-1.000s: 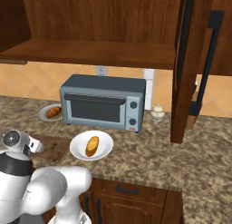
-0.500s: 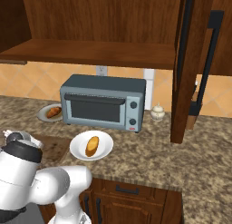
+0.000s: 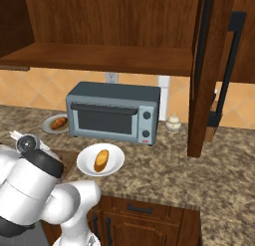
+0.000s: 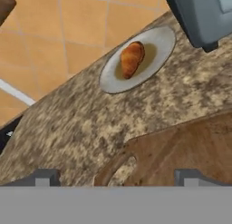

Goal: From the different types of pastries on the counter, select a croissant and place it on the cutting board. Then retrieve a jar of jam from the cabinet and place it alongside the croissant on the cutting board.

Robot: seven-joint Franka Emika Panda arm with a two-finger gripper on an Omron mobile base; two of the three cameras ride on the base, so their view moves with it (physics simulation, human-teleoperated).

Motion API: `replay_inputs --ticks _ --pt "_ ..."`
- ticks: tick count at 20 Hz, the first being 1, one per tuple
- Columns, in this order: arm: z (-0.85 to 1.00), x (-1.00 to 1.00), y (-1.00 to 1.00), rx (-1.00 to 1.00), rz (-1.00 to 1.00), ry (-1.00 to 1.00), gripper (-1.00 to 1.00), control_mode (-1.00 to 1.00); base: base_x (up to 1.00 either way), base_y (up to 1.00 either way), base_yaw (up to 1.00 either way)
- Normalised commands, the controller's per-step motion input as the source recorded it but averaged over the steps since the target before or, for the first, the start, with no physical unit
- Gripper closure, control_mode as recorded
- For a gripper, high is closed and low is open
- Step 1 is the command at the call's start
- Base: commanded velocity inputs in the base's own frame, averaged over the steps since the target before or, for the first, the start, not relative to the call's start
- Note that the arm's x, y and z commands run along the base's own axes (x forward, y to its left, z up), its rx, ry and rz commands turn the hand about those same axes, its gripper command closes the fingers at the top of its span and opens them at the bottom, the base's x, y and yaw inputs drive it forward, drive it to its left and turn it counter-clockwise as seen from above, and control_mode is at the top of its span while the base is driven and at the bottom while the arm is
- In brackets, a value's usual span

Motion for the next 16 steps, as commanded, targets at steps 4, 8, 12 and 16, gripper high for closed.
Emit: replay_inputs --ticks 4,8,12,16 --pt "0.54 0.89 0.04 -0.21 -0.14 0.93 -1.00 -1.00 0.00 0.00 0.00" --pt "0.48 0.38 0.32 -0.07 -0.08 0.37 -1.00 -1.00 0.00 0.00 0.00" --pt "0.60 0.18 0.23 0.00 0.00 0.11 -1.00 -1.00 0.00 0.00 0.00" --pt "1.00 0.57 0.12 -0.05 -0.01 0.34 -1.00 -1.00 0.00 0.00 0.00"
